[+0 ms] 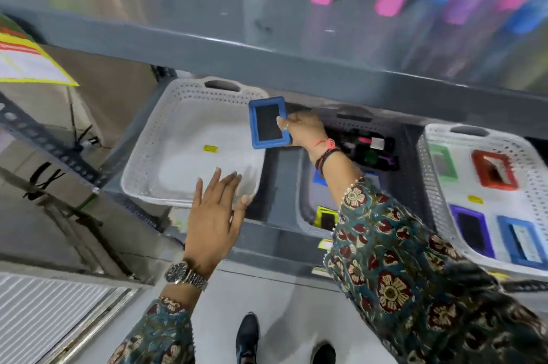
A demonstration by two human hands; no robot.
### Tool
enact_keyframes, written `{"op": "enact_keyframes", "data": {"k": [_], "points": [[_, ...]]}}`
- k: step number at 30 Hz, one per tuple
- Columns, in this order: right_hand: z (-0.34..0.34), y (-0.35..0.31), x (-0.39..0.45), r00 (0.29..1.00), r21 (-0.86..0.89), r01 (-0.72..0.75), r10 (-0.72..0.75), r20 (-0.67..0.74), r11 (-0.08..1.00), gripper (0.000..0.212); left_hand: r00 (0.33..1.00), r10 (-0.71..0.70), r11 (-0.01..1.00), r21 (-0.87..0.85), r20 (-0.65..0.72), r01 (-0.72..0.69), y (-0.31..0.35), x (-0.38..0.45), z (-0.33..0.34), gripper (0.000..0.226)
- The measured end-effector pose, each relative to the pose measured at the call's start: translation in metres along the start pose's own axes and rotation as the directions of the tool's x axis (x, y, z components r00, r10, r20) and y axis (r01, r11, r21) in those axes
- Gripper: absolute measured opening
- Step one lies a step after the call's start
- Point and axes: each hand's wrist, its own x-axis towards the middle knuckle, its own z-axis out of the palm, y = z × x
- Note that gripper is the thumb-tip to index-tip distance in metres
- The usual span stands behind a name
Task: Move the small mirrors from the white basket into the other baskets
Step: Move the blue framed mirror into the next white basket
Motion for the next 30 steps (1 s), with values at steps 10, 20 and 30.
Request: {"op": "enact_keyframes", "data": {"k": [10,20,30], "points": [[-0.203,0.107,-0.063,0.968,-0.003,-0.089,0.086,-0.237,0.996,0.035,0.984,0.160,0.985,-0.081,0.082,-0.153,0.132,-0.009,0.060,0.052],[-0.379,0.218,-0.115,0.853,-0.035,-0.306,0.258,-0.454,0.951,0.015,0.992,0.103,0.994,-0.032,0.079,-0.101,0.173,-0.022,0.095,0.060],[-0.414,0.228,-0.158,0.861,-0.601,-0.493,0.255,-0.440,0.629,0.038,0.987,0.128,0.992,-0.009,0.097,-0.127,0.173,-0.021,0.094,0.059]]}}
